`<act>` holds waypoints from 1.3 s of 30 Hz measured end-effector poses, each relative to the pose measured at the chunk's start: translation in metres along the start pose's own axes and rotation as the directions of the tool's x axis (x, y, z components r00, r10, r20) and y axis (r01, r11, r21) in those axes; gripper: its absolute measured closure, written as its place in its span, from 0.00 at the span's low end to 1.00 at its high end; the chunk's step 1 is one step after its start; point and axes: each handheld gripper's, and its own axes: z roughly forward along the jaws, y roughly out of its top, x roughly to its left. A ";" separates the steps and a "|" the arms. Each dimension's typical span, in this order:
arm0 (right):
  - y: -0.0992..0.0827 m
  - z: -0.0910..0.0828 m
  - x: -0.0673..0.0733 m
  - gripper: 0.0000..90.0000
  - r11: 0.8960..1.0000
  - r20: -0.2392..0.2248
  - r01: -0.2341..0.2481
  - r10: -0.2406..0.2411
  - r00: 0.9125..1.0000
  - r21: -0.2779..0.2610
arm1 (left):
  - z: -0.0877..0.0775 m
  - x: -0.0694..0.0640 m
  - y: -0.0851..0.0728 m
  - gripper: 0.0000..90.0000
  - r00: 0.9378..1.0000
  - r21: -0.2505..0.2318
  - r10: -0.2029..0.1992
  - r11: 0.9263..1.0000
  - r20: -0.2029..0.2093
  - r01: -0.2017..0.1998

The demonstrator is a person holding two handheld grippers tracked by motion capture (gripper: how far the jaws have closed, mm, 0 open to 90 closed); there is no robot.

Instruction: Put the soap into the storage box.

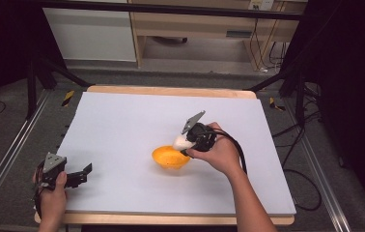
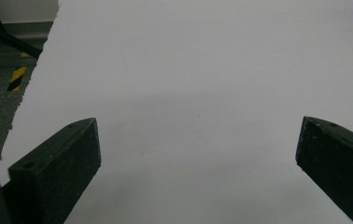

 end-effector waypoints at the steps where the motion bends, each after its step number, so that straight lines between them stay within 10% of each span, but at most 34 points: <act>1: 0.001 0.001 0.000 0.55 1.000 -0.003 0.012 -0.012 1.000 -0.001 | 0.000 0.000 0.000 0.00 1.000 0.000 0.000 1.000 0.001 0.000; 39: 0.026 0.047 0.015 0.55 0.979 -0.094 0.193 -0.187 0.978 0.057 | 0.000 0.000 0.000 0.00 1.000 0.001 -0.005 1.000 0.004 0.005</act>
